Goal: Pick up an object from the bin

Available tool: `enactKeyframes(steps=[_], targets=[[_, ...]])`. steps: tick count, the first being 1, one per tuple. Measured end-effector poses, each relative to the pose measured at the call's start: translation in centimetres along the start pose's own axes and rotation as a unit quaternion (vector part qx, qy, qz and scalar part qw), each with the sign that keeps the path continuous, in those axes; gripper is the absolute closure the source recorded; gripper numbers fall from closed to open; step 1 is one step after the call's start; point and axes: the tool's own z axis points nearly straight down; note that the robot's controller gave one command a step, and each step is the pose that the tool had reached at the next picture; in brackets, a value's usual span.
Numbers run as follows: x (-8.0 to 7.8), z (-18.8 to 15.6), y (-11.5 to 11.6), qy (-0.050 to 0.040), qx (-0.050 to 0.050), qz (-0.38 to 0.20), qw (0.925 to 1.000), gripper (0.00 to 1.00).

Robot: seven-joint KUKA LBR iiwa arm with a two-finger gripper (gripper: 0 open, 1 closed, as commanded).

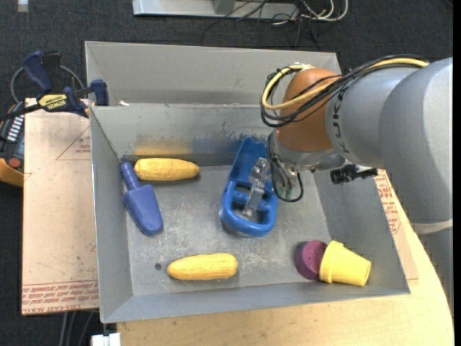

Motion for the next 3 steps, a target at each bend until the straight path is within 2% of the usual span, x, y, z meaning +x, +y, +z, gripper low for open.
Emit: enactKeyframes(steps=[3], targets=[[0.00, 0.00, 0.01, 0.0000, 0.000, 0.000, 1.0000, 1.00]])
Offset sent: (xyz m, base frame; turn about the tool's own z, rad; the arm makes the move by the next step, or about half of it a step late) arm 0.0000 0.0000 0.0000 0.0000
